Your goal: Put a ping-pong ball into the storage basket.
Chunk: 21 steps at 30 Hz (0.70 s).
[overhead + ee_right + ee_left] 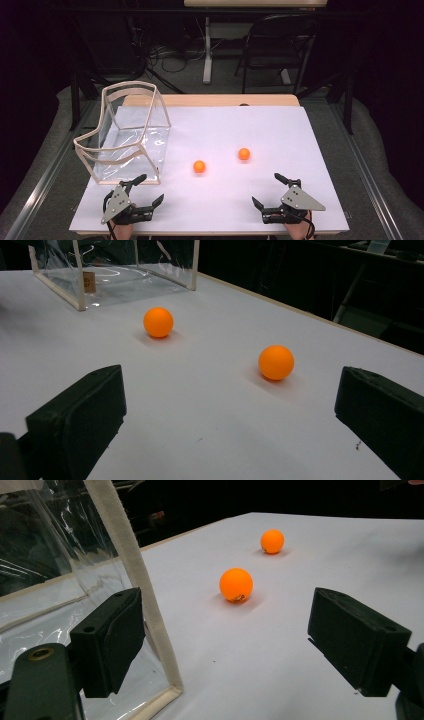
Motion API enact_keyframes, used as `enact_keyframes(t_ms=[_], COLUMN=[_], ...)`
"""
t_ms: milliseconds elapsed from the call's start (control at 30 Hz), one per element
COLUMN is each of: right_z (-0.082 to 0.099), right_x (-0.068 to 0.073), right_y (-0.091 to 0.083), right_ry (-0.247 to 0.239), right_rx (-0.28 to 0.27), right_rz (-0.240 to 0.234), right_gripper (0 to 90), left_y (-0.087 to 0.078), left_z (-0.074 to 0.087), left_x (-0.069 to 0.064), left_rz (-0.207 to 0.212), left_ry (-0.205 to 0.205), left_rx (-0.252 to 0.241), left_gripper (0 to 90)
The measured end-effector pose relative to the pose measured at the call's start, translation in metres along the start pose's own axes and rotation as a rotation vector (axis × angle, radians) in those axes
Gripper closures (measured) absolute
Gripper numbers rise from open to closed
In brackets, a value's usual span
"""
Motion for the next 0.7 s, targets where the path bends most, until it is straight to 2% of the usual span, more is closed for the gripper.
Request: enact_keyframes(t_ms=[400, 700], right_z=[-0.001, -0.006], right_x=[0.004, 0.008], right_y=[0.004, 0.014], right_ry=[-0.004, -0.009], right_rx=[0.024, 0.051], right_rz=[-0.017, -0.022], right_gripper=[0.0, 0.0], left_y=[0.004, 0.005], left_z=[0.001, 0.001], left_x=[-0.001, -0.002], left_rz=[0.015, 0.019], left_ry=[-0.009, -0.007], left_rx=[0.007, 0.012], left_gripper=[15.5, 15.5])
Point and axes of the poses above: each handheld gripper's, and its own axes: y roughly forward along the jaws, z roughly out of its underside, x roughly to its left, the point moved 1 cm from there along y, roughly forward along the jaws, and after that the axes turned 8 degrees about z, right-handed, at the moved point
